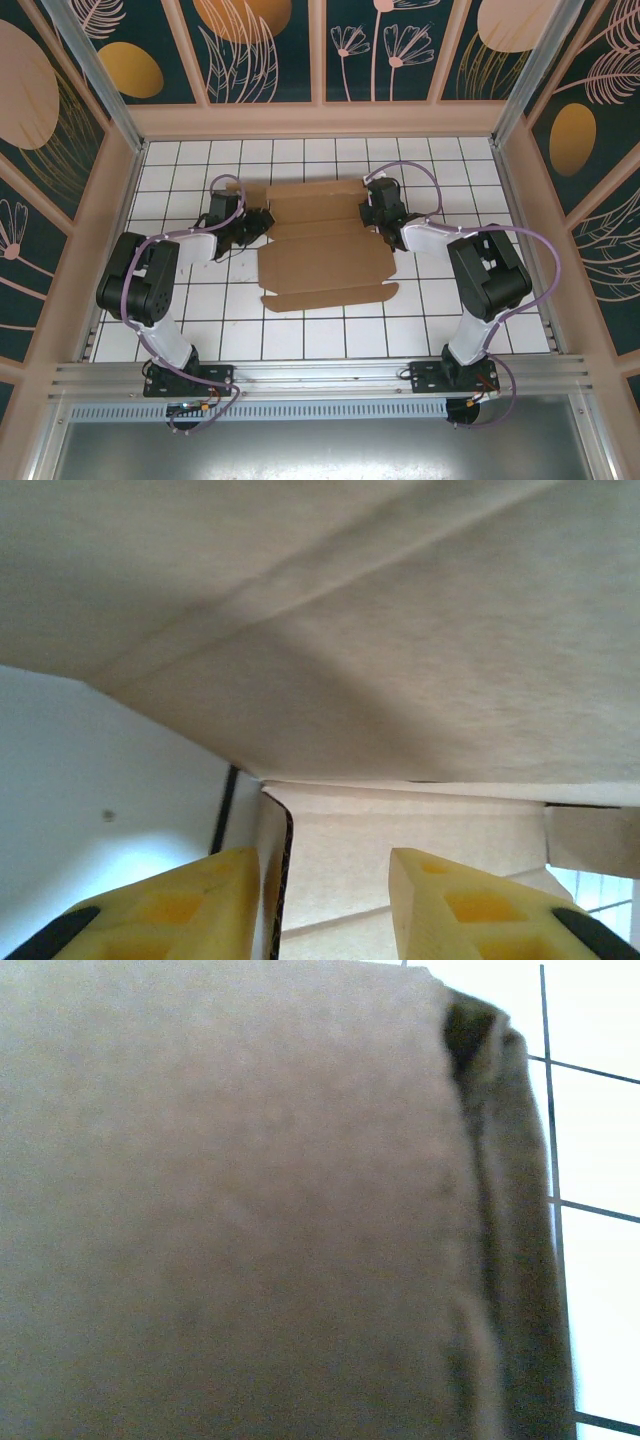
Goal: Fold the paper box
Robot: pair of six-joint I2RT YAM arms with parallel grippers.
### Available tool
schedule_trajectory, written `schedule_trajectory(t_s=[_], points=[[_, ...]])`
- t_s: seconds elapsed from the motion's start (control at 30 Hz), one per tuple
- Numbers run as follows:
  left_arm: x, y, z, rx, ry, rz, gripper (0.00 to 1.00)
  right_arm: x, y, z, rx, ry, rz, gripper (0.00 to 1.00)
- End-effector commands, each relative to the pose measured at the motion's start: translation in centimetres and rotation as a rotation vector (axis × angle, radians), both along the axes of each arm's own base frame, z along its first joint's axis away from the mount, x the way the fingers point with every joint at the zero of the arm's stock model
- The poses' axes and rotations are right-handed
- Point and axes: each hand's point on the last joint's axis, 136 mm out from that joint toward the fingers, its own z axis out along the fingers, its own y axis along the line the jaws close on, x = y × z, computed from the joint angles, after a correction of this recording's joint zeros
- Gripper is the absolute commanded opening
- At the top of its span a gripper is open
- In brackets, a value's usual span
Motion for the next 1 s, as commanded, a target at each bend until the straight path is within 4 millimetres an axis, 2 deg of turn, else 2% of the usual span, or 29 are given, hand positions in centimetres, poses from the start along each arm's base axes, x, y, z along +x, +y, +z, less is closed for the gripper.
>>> schedule_trajectory(t_s=[0.0, 0.1, 0.47, 0.6, 0.7, 0.77, 0.97], points=[[0.4, -2.0, 1.5, -0.057, -0.058, -0.058, 0.38, -0.9, -0.3, -2.7, -0.052, 0.097, 0.019, 0.00], [0.3, -2.8, 1.3, -0.057, -0.050, -0.074, 0.38, -0.8, -0.2, -2.7, -0.049, 0.100, 0.021, 0.00], [0.2, -3.8, -2.4, -0.056, 0.028, -0.060, 0.36, -0.8, -0.3, -2.9, -0.056, 0.105, 0.017, 0.00], [0.0, -3.8, -2.7, -0.060, 0.041, -0.055, 0.36, -0.8, -0.6, -3.0, -0.060, 0.108, 0.008, 0.00], [-0.2, -3.3, -1.1, -0.009, 0.009, -0.067, 0.38, -0.6, -1.2, -2.7, -0.058, 0.103, -0.006, 0.00], [-0.5, -2.2, 0.2, 0.057, -0.014, -0.061, 0.40, -0.4, -1.4, -2.2, -0.044, 0.097, -0.007, 0.00], [-1.1, 2.2, 7.0, 0.251, -0.165, 0.001, 0.41, -0.1, -1.7, -0.8, -0.049, 0.059, 0.020, 0.00]])
